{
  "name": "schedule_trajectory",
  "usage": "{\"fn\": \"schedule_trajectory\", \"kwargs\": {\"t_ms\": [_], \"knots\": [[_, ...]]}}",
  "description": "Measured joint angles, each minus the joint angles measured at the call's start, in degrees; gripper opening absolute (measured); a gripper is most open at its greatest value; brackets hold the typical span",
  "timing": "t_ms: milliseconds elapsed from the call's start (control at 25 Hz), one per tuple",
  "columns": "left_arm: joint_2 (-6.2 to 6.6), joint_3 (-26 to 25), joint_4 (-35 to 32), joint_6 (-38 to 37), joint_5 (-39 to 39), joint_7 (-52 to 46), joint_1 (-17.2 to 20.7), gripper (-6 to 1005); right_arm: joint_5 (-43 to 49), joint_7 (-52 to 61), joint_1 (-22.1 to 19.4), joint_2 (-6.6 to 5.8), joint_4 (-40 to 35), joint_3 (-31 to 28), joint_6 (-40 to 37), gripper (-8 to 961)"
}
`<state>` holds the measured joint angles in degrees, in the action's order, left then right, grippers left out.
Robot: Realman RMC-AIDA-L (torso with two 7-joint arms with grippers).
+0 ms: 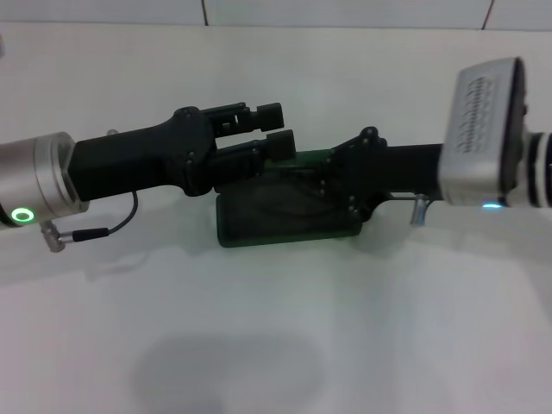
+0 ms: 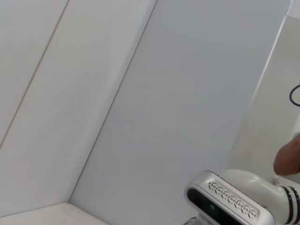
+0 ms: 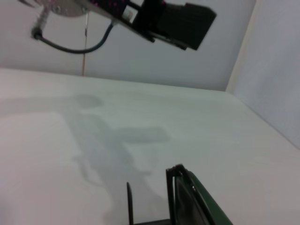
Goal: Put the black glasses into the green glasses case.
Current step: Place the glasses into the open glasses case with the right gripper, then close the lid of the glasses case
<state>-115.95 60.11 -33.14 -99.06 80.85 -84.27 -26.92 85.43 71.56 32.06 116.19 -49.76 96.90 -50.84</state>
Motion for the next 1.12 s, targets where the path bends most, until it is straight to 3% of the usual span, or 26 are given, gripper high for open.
{"fn": "schedule_trajectory", "kwargs": {"t_ms": [360,1120], "knots": [[-0.15,0.1,0.0,0.0,0.4,0.1,-0.7,560,-0.3,0.0,-3.2,-0.01,-7.2,14.2,17.5,226],[-0.54,0.0,0.2,0.2,0.5,0.1,-1.4,560,-0.3,0.0,-7.9,-0.03,-11.8,14.5,16.3,322]]}}
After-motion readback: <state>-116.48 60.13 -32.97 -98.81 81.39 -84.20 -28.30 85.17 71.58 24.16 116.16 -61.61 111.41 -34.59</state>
